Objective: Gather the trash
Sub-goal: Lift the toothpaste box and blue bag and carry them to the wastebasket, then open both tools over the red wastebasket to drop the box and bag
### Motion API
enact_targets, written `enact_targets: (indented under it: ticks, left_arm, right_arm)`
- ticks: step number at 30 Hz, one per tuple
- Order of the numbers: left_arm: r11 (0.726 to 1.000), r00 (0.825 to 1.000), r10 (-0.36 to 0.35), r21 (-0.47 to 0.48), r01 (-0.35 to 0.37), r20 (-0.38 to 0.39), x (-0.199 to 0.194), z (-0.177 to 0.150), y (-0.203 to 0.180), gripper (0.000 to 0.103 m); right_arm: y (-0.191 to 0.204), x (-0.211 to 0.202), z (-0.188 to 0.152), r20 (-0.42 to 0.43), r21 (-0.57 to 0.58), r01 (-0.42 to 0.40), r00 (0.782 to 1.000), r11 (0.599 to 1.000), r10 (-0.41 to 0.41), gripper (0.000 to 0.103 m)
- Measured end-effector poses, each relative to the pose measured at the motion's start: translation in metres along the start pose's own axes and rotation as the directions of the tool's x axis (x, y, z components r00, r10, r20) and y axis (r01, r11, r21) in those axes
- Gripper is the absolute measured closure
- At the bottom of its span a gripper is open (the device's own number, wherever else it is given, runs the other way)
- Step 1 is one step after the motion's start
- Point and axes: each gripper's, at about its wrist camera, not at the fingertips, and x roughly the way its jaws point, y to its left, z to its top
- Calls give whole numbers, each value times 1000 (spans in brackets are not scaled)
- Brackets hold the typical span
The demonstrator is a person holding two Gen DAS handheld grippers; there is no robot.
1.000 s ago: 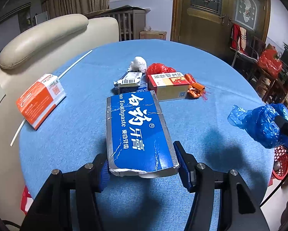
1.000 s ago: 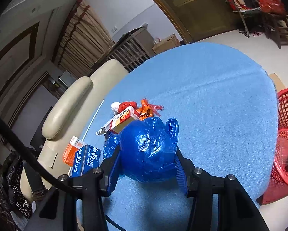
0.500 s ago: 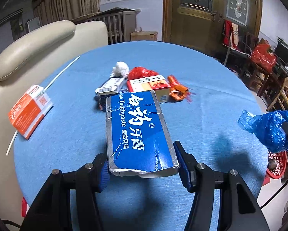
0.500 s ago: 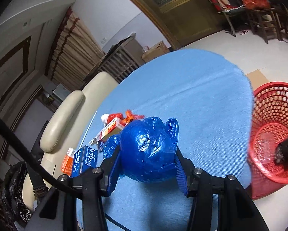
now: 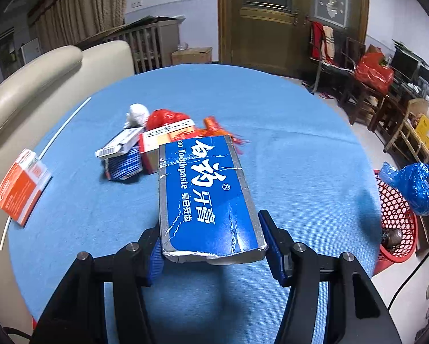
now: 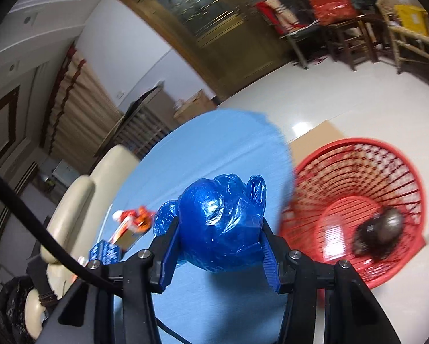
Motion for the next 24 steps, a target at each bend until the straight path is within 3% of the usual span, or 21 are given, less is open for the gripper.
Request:
enact_targets:
  ticks: [5, 14, 24]
  left_arm:
    - [999, 1000, -22, 32, 22, 0, 3, 4, -19, 42]
    - [991, 997, -78, 111, 77, 9, 3, 14, -65, 42]
    - [974, 992, -129, 189, 126, 8, 1, 22, -118, 42]
  right_arm:
    - [-39, -17, 12, 43, 39, 88, 995, 995, -89, 50]
    - [-89, -16, 23, 32, 57, 234, 971, 970, -236, 50]
    - [-113, 1, 41, 14, 57, 297, 955, 953, -298, 49]
